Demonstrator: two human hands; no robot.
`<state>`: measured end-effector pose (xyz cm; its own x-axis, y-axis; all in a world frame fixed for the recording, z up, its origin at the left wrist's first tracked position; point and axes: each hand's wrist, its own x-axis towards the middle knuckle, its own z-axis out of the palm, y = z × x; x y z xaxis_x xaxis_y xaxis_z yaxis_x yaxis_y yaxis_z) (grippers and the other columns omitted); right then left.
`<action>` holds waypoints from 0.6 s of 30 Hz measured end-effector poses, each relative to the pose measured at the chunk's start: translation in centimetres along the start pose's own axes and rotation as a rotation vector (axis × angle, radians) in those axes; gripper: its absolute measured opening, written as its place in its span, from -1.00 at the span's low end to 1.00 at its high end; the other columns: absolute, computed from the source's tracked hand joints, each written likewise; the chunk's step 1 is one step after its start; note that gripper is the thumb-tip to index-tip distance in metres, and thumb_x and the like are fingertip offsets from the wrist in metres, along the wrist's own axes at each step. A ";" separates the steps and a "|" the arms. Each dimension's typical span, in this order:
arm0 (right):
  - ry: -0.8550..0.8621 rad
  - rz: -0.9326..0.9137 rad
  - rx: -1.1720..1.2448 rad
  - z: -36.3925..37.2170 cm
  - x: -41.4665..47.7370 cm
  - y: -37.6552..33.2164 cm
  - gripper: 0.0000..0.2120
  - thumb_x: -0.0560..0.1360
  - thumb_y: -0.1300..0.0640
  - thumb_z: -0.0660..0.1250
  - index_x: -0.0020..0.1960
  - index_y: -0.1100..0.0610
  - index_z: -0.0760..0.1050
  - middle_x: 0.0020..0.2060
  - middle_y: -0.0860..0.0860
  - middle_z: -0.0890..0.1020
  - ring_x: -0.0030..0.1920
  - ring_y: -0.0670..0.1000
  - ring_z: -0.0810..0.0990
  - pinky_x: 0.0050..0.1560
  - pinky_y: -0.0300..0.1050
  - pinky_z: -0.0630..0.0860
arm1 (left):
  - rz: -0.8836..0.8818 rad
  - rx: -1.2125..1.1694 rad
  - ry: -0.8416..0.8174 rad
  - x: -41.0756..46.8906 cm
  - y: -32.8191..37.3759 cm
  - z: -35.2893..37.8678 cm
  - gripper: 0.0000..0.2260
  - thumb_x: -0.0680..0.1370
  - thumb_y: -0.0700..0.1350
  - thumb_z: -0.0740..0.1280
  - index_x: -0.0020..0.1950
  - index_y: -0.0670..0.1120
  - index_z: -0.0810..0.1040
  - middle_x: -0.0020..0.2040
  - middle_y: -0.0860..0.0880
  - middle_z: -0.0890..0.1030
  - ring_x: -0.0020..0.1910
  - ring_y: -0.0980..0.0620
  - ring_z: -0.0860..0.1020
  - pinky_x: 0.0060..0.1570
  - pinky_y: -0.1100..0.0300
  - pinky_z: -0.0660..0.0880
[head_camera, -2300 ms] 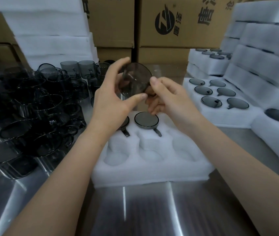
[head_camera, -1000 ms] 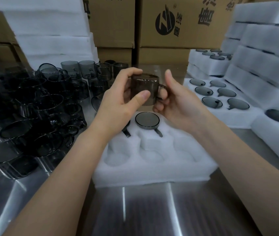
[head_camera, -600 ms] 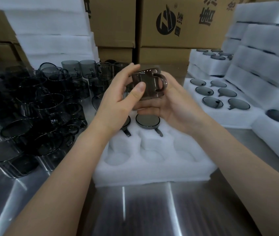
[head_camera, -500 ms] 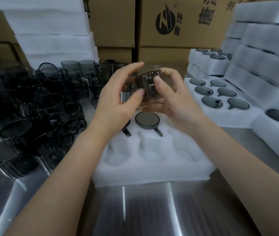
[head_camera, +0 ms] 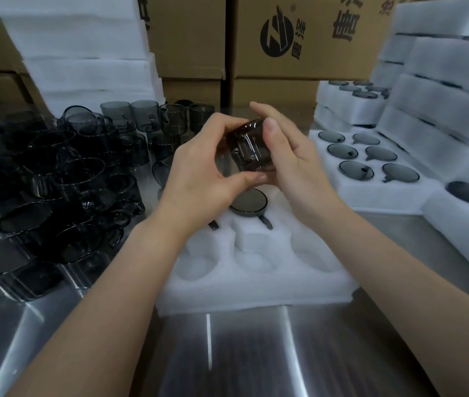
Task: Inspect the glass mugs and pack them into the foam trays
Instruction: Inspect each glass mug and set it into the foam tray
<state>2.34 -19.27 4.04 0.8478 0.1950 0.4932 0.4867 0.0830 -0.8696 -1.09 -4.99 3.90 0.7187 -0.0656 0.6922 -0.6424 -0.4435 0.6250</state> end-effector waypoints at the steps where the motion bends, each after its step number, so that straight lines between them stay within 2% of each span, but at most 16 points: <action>1: -0.005 0.025 0.038 -0.1 0.1 0.0 -0.72 0.60 -0.04 0.15 0.25 -0.11 0.50 0.19 0.04 0.60 0.16 0.00 0.63 0.04 0.07 0.62 | -0.005 -0.008 -0.003 0.0 -0.1 -0.1 -0.50 0.32 -0.10 0.56 0.17 0.07 0.44 0.04 0.24 0.58 0.09 0.22 0.57 0.17 0.16 0.52; 4: -0.037 0.081 0.158 -0.5 0.0 -0.4 -0.73 0.66 -0.01 0.11 0.26 -0.07 0.52 0.09 0.05 0.66 0.06 0.08 0.68 -0.12 0.07 0.64 | -0.016 -0.053 -0.030 -0.1 -0.2 -0.1 -0.51 0.35 -0.16 0.54 0.17 0.04 0.39 0.10 0.18 0.57 0.13 0.18 0.56 0.17 0.09 0.53; 7: -0.028 0.144 0.231 -0.6 0.0 -0.7 -0.72 0.68 -0.01 0.09 0.24 -0.02 0.53 0.15 0.10 0.66 0.01 0.08 0.69 -0.17 0.04 0.64 | -0.010 -0.110 -0.039 -0.1 -0.2 0.0 -0.50 0.37 -0.22 0.53 0.16 0.06 0.36 0.16 0.10 0.55 0.16 0.18 0.55 0.18 0.17 0.52; 10: -0.035 0.240 0.324 -0.7 0.3 -0.6 -0.70 0.67 -0.04 0.09 0.17 0.01 0.56 0.02 0.09 0.70 -0.05 0.09 0.70 -0.21 -0.03 0.64 | 0.016 -0.135 -0.042 -0.1 -0.4 0.1 -0.48 0.38 -0.27 0.51 0.17 0.06 0.34 0.19 0.09 0.54 0.20 0.19 0.54 0.20 0.23 0.49; 11: -0.049 0.273 0.365 -0.8 0.3 -0.5 -0.68 0.66 -0.06 0.10 0.15 0.05 0.58 -0.01 0.11 0.71 -0.05 0.10 0.70 -0.21 -0.04 0.63 | 0.022 -0.140 -0.043 -0.1 -0.4 0.2 -0.47 0.38 -0.29 0.51 0.20 0.02 0.34 0.21 0.08 0.53 0.23 0.18 0.53 0.22 0.21 0.48; 13: -0.096 0.349 0.451 -0.8 0.6 -0.4 -0.57 0.63 -0.13 0.11 0.20 0.15 0.56 0.07 0.17 0.68 0.06 0.14 0.68 -0.10 -0.03 0.61 | 0.021 -0.124 -0.045 -0.1 -0.7 0.2 -0.45 0.38 -0.33 0.51 0.25 -0.05 0.33 0.26 0.06 0.51 0.30 0.16 0.49 0.29 0.16 0.45; 14: -0.134 0.383 0.475 -0.8 0.7 -0.4 -0.50 0.61 -0.18 0.10 0.27 0.18 0.52 0.14 0.19 0.65 0.14 0.15 0.65 -0.02 -0.02 0.59 | 0.005 -0.101 -0.049 -0.1 -0.7 0.2 -0.43 0.38 -0.32 0.51 0.26 -0.04 0.33 0.27 0.07 0.51 0.30 0.19 0.48 0.29 0.21 0.44; 16: -0.193 0.405 0.447 -0.8 0.7 -0.2 -0.41 0.59 -0.25 0.10 0.34 0.20 0.48 0.22 0.21 0.61 0.23 0.19 0.60 0.07 0.01 0.55 | -0.036 -0.043 -0.070 -0.1 -0.7 0.1 -0.39 0.37 -0.24 0.55 0.27 0.06 0.31 0.21 0.22 0.50 0.24 0.34 0.46 0.19 0.43 0.39; 18: -0.157 0.356 0.324 -0.8 0.7 0.2 -0.45 0.57 -0.23 0.16 0.25 0.20 0.55 0.14 0.21 0.65 0.17 0.19 0.63 0.05 0.04 0.57 | -0.054 0.025 -0.103 -0.1 -0.4 0.1 -0.35 0.35 -0.09 0.58 0.33 0.12 0.33 0.17 0.31 0.49 0.21 0.41 0.44 0.17 0.49 0.36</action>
<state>3.16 -19.92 4.23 0.8954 0.4090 0.1763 0.0616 0.2783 -0.9585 -0.87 -4.85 3.52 0.7764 -0.1325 0.6161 -0.5963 -0.4709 0.6502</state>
